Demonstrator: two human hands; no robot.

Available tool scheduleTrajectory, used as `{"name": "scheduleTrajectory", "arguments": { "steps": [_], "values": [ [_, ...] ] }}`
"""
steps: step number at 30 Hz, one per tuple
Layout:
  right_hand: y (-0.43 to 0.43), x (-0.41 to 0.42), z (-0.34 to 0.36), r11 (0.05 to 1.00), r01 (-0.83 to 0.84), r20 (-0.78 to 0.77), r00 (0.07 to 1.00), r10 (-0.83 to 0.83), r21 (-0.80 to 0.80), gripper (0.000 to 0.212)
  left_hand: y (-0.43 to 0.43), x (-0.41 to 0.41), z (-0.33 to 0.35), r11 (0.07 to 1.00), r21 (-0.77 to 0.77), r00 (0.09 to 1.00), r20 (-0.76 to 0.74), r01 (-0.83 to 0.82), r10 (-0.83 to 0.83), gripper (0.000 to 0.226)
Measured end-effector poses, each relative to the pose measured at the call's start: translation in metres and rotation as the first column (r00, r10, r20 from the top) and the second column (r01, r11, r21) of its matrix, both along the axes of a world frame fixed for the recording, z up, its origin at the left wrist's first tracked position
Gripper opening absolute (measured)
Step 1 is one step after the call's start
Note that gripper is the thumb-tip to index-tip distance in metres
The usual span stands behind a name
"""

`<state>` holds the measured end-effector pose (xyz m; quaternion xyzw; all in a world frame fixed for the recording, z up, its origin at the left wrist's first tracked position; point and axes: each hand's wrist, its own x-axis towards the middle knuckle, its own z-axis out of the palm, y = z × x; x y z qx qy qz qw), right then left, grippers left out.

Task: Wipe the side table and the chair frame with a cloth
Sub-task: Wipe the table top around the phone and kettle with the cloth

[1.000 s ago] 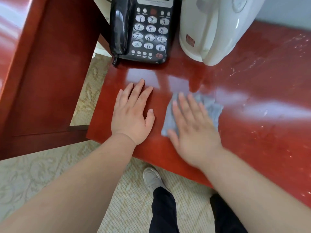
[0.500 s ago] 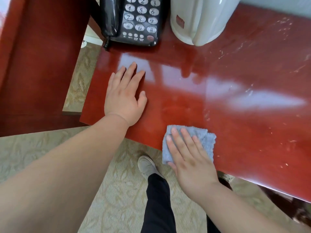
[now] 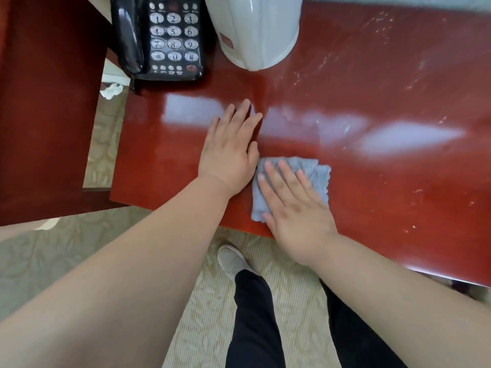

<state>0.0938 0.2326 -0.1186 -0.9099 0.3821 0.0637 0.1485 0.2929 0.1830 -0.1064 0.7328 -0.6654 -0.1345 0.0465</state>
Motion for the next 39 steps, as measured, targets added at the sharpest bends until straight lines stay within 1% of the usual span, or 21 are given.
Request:
{"name": "scheduleTrajectory", "arguments": {
  "steps": [3,5,7,8,12,14,17,21,23,25,29,32,34,36,39],
  "values": [
    [0.049,-0.038,-0.001,0.996,-0.084,-0.001,0.996,0.084,-0.011,0.068,-0.002,-0.009,-0.009,0.999,-0.023,0.999,0.032,-0.042,0.043,0.056],
    [0.046,-0.044,-0.005,0.992,-0.123,0.015,0.992,0.123,-0.011,0.067,-0.003,-0.007,-0.013,0.998,-0.045,0.998,0.054,-0.042,0.044,0.056],
    [0.022,-0.033,-0.009,0.992,-0.123,0.029,0.992,0.124,-0.039,0.068,-0.004,-0.006,-0.014,0.998,-0.057,0.998,0.052,-0.042,0.045,0.055],
    [0.003,-0.025,-0.011,0.994,-0.095,0.035,0.995,0.097,-0.054,0.068,-0.005,-0.007,-0.014,0.997,-0.061,0.998,0.047,-0.048,0.050,0.055],
    [-0.094,0.016,-0.012,0.990,0.125,0.051,0.991,-0.122,-0.062,0.069,-0.005,-0.009,-0.013,0.994,-0.071,0.995,0.033,-0.087,0.090,0.058],
    [-0.119,0.028,-0.010,0.985,0.163,0.028,0.986,-0.162,-0.050,0.069,-0.005,-0.009,-0.014,0.994,-0.067,0.995,0.047,-0.090,0.093,0.060],
    [-0.095,0.017,-0.007,0.990,0.130,0.045,0.991,-0.128,-0.045,0.068,-0.004,-0.009,-0.016,0.992,-0.088,0.995,0.034,-0.088,0.091,0.061],
    [0.008,-0.032,-0.002,0.999,0.008,0.015,1.000,-0.007,-0.042,0.070,-0.004,-0.008,-0.015,0.992,-0.092,0.996,0.017,-0.085,0.086,0.059],
    [0.037,-0.049,-0.001,0.997,-0.068,0.011,0.998,0.068,-0.030,0.070,-0.005,-0.008,-0.015,0.995,-0.070,0.996,0.027,-0.078,0.080,0.057],
    [0.029,-0.050,-0.003,0.995,-0.096,0.016,0.995,0.096,-0.013,0.071,-0.005,-0.007,-0.015,0.995,-0.065,0.996,0.034,-0.077,0.080,0.057],
    [-0.047,-0.008,-0.010,0.998,0.034,0.064,0.998,-0.031,-0.054,0.069,-0.005,-0.005,-0.018,0.994,-0.080,0.996,0.036,-0.081,0.084,0.057],
    [-0.111,0.024,-0.012,0.992,0.112,0.051,0.993,-0.109,-0.060,0.070,-0.005,-0.005,-0.018,0.993,-0.091,0.996,0.037,-0.082,0.085,0.057],
    [-0.132,0.031,-0.012,0.988,0.145,0.051,0.988,-0.143,-0.050,0.071,-0.004,-0.007,-0.019,0.993,-0.087,0.996,0.038,-0.081,0.085,0.057],
    [-0.123,0.026,-0.010,0.987,0.153,0.061,0.987,-0.150,-0.048,0.070,-0.003,-0.007,-0.019,0.992,-0.092,0.995,0.042,-0.082,0.086,0.058],
    [-0.062,-0.002,-0.004,0.993,0.109,0.069,0.992,-0.106,-0.037,0.069,-0.003,-0.007,-0.018,0.990,-0.110,0.995,0.027,-0.088,0.091,0.059]
  ]
}}
